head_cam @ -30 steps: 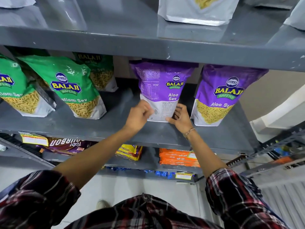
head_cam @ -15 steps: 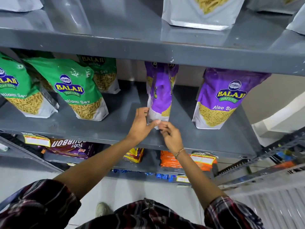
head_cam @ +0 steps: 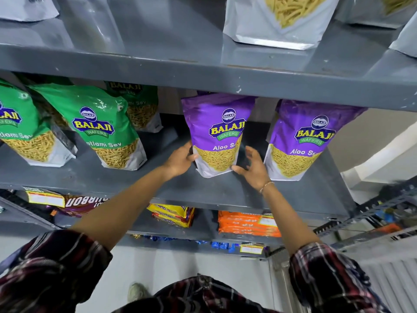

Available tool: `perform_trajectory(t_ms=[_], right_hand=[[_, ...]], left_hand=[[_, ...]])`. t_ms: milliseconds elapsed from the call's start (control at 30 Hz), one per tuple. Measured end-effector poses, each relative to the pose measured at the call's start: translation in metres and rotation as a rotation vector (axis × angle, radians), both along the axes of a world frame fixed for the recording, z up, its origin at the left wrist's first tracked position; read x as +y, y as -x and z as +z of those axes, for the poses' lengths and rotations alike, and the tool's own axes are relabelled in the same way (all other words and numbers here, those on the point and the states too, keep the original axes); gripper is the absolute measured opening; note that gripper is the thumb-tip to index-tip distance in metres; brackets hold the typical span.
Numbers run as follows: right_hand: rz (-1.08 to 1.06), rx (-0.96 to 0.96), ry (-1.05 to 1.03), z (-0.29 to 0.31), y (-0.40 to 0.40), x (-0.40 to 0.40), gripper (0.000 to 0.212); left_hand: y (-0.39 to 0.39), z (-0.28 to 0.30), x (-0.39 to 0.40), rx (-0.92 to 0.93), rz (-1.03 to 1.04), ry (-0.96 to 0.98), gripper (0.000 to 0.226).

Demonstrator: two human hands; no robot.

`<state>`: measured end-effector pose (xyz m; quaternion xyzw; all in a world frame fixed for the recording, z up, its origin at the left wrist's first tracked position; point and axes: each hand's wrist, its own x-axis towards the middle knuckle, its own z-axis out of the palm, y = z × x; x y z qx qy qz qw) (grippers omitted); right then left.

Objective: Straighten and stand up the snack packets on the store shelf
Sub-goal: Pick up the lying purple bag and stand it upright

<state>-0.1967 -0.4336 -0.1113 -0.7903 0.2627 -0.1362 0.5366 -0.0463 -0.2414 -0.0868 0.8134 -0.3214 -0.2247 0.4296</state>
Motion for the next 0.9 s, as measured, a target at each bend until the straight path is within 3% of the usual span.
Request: perform_trajectory(t_ms=[100,267,400,533,633,900], right_hand=[[0.136,0.060,-0.012,0.000,-0.009,-0.013,0.088],[0.094,0.038,0.029,-0.001,-0.013,-0.007,0.061],[0.047,0.002,0.065,-0.006,-0.010,0.000,0.057],[0.100,-0.017,0.012,-0.001,-0.011,0.002,0.057],[0.156,-0.031,-0.086,0.002,-0.012,0.005,0.055],[0.139,-0.015,-0.123,0.001,0.001,0.013,0.049]], left_hand=[[-0.008,0.008,-0.001,0.006,-0.062,0.021,0.044],[-0.022,0.011,-0.007,-0.045,-0.032,-0.011,0.034],[-0.025,0.006,-0.012,0.016,0.005,0.006,0.036],[-0.017,0.000,-0.007,0.226,-0.097,0.091,0.070],[-0.010,-0.006,-0.004,0.236,-0.122,0.095,0.097],[0.010,-0.018,0.001,0.119,0.076,0.125,0.084]])
